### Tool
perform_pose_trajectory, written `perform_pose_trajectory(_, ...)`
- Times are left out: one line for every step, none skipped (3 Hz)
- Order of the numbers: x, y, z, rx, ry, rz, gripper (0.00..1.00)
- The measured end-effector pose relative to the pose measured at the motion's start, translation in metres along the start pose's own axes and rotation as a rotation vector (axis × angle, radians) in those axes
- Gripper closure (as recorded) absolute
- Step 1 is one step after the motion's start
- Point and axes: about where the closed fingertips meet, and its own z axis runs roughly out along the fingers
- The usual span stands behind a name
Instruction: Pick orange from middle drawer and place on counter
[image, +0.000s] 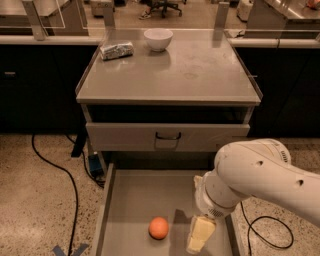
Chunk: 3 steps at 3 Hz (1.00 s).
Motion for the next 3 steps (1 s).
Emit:
perform_pose_trajectory(-0.007, -0.008, 0.037, -0.012, -0.015, -0.016, 0.00)
perform_pose_trajectory(-0.012, -0.014, 0.078, -0.032, -0.021, -0.023, 0.00)
perform_pose_trajectory(-0.014, -0.008, 0.114, -0.060, -0.029, -0.003, 0.00)
